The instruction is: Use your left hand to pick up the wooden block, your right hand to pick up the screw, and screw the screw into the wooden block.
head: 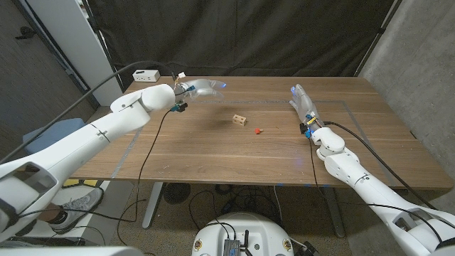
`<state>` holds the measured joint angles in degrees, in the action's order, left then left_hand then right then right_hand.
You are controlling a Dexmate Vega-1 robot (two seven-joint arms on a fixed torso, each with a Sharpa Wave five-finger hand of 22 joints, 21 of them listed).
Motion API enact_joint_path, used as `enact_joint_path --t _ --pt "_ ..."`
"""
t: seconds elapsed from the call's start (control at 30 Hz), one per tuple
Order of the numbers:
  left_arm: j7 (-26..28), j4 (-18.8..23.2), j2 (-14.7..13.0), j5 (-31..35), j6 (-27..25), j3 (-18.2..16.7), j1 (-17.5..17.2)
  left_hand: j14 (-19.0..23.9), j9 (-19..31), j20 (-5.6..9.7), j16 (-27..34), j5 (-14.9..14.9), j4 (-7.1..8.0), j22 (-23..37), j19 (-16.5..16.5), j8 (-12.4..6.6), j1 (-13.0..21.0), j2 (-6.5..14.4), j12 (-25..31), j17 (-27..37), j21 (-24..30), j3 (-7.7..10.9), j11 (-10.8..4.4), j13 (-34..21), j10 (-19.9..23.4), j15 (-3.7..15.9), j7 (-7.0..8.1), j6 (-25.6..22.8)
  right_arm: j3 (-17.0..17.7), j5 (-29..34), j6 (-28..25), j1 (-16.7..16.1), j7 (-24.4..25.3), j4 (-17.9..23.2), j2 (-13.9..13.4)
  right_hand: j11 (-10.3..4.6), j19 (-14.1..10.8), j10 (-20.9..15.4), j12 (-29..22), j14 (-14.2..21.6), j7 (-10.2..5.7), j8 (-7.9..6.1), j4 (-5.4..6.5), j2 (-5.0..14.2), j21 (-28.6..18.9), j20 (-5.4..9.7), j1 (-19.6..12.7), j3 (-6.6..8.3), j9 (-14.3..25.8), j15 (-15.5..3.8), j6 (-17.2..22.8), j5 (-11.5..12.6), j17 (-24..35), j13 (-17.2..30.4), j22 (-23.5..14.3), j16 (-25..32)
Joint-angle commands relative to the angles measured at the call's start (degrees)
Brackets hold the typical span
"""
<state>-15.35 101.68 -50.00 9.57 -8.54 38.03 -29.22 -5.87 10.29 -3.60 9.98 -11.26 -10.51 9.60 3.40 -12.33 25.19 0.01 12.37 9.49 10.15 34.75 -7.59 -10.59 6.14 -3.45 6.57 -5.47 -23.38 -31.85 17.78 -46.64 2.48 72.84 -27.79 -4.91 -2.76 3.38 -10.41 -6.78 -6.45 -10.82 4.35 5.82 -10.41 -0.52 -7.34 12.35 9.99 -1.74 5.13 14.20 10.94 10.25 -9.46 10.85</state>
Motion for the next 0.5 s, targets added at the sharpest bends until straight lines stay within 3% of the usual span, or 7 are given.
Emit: enact_joint_path --t 0.03,0.2,0.4,0.5 --pt "-5.3 1.4 0.6 10.7 -1.2 2.9 4.1 0.0 0.2 -0.6 0.5 0.1 -0.22 0.1 0.9 -0.49 2.0 -0.9 0.6 0.2 0.0 0.04 -0.7 -0.4 1.2 0.46 0.41 -1.0 0.0 0.3 0.2 0.0 1.0 -0.3 0.6 -0.33 -0.3 -0.3 -0.4 -0.4 -0.1 -0.2 -0.22 -0.22 -0.6 -0.47 -0.7 0.13 0.3 -0.02 0.3 0.3 0.0 0.1 -0.3 0.3" --pt "-6.4 2.0 1.3 15.0 -1.6 4.0 5.2 1.2 0.3 -1.66 0.8 0.4 -0.16 0.1 1.2 -0.76 4.1 -2.1 1.0 0.3 0.2 -0.12 -0.71 -0.6 2.4 0.72 0.87 -1.9 0.0 0.4 0.1 -0.3 1.7 -0.1 0.7 -0.28 -0.3 -0.3 -0.4 -0.4 -0.21 -0.27 -0.31 -0.28 -0.6 -0.5 -0.8 0.15 0.3 -0.04 0.6 0.3 -0.1 0.2 -0.3 0.3" --pt "-9.0 1.8 2.5 20.9 -1.5 6.1 7.2 2.6 0.4 -3.2 1.0 0.8 0.0 0.2 1.6 -1.32 7.2 -3.6 1.5 0.3 0.3 -0.48 -2.54 -0.7 4.4 1.65 2.9 -4.0 0.3 0.2 -0.5 -0.6 2.1 0.6 0.4 -0.24 -0.4 -0.6 -0.5 -0.4 -0.35 -0.28 -0.4 -0.31 -0.6 -0.56 -0.9 0.18 0.3 0.17 0.7 0.4 -0.1 0.2 -0.3 0.3" --pt "-10.0 1.7 3.1 23.7 -0.8 7.0 8.2 3.3 0.4 -3.23 1.0 0.9 0.12 0.2 2.1 -1.47 9.2 -4.5 1.8 0.3 0.3 -0.84 -3.39 -0.8 6.0 2.78 3.7 -4.9 0.4 0.2 -0.7 -0.6 2.3 1.0 0.3 -0.15 -0.4 -0.7 -0.5 -0.5 -0.4 -0.3 -0.45 -0.32 -0.6 -0.52 -0.9 0.2 0.3 0.21 0.9 0.4 -0.1 0.2 -0.3 0.3"
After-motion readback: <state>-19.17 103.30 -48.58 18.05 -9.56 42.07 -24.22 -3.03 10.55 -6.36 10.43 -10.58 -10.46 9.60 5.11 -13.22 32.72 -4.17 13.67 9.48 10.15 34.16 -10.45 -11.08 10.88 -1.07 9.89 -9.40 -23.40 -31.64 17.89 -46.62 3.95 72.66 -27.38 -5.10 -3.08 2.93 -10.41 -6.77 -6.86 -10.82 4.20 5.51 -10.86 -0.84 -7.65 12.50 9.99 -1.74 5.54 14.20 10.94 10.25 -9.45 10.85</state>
